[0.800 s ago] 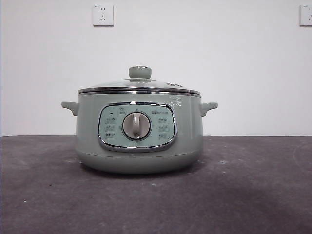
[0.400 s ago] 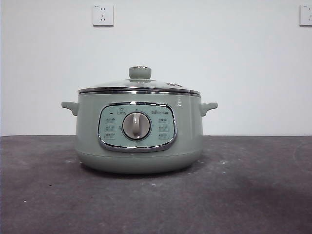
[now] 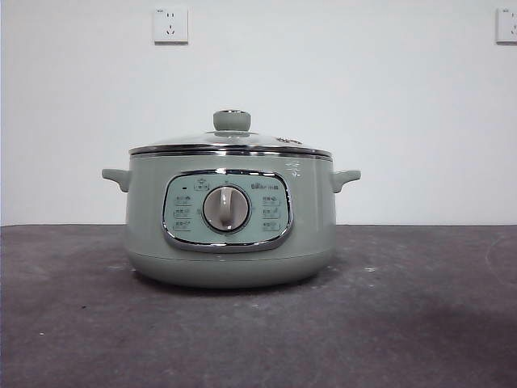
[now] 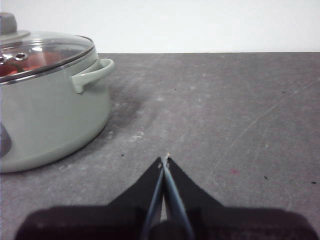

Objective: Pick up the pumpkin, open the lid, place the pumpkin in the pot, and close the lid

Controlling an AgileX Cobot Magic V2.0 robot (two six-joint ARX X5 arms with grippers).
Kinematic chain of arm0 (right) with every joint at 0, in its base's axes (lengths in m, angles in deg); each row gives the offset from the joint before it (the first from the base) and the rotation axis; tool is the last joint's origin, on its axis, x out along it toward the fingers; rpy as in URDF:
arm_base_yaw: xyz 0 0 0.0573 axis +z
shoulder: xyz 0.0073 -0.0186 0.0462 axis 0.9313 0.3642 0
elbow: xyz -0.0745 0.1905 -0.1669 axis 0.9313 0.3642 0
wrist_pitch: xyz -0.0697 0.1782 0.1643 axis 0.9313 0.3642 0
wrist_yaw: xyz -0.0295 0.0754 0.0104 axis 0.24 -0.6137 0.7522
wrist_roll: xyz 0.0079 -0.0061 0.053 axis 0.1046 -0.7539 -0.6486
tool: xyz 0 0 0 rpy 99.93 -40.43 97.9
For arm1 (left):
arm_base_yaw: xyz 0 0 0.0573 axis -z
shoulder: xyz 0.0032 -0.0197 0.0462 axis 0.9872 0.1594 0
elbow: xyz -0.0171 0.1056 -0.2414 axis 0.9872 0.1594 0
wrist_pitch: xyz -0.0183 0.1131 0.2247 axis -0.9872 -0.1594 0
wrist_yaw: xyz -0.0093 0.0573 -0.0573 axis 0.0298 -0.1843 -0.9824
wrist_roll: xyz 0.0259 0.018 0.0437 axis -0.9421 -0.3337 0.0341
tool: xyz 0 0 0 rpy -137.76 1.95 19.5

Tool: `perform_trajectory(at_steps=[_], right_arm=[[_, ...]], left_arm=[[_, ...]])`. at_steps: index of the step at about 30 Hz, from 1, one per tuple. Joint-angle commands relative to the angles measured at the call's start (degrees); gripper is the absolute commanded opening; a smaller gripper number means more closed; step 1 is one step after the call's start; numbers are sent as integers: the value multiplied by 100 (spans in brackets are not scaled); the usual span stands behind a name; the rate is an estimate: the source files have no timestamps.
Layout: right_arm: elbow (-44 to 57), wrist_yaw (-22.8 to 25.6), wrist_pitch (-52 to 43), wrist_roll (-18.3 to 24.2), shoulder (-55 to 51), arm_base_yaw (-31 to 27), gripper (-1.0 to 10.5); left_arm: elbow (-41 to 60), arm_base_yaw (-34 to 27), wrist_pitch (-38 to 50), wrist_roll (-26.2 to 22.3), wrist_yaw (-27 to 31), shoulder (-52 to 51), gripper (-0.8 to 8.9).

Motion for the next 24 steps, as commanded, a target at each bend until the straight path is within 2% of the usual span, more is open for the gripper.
perform_trajectory(at_steps=[1,3,24], right_arm=[[66,13,48,-142,-22,13,1],[66,20,46,-264,-22,15,1],[63,17,46,-262,-22,11,1]], left_arm=[[90,-17,0,28,11,-15,-3],[90,-17,0,28,11,-15,-3],[90,-17,0,26,11,-15,-3]])
